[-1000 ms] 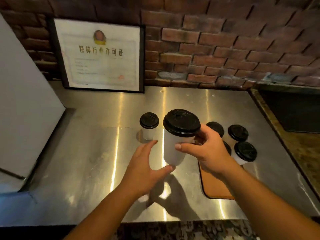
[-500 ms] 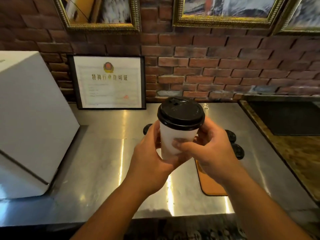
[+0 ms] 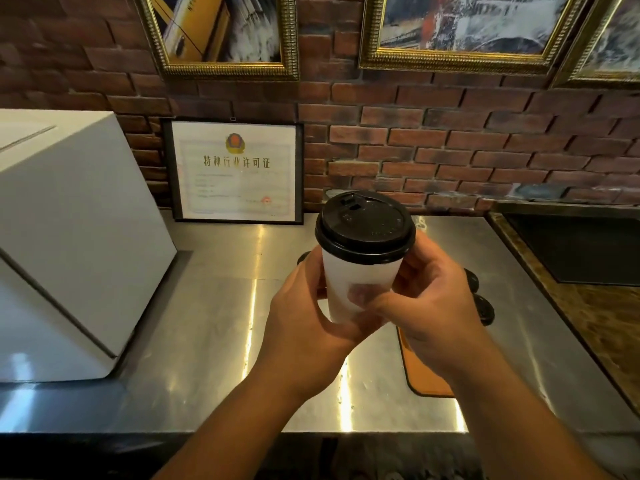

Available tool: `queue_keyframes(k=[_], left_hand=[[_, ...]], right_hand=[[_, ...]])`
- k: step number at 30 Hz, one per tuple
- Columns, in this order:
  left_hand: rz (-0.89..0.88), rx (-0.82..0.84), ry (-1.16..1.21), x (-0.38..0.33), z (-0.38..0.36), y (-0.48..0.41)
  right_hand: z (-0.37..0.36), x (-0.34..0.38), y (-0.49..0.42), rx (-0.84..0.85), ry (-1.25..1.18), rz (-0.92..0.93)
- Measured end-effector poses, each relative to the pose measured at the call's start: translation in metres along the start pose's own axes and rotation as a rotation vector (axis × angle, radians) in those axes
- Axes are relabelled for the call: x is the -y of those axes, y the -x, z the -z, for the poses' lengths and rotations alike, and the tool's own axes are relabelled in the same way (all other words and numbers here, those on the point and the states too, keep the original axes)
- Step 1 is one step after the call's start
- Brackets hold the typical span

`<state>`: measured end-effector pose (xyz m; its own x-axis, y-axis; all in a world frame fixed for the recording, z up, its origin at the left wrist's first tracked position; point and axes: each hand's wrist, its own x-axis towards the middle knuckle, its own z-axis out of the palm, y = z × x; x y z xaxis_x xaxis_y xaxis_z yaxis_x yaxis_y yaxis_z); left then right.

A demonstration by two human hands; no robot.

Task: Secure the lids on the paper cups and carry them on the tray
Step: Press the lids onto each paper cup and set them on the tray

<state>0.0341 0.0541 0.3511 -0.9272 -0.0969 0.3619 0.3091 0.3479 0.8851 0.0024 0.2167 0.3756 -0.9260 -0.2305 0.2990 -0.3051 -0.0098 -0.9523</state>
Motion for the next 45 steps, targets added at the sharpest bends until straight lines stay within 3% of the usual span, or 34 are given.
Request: queue_keyframes(k=[15,45], left_hand=[[0.002,-0.004,-0.048,0.008,0.005,-0.002],[0.001,-0.031,-0.058,0.009,-0.011,-0.015]], right_hand=[[-0.007,-0.009,0.001,-0.035,0.095,0.029],[-0.003,-0.014,-0.007,-0.053,-0.002,0.057]])
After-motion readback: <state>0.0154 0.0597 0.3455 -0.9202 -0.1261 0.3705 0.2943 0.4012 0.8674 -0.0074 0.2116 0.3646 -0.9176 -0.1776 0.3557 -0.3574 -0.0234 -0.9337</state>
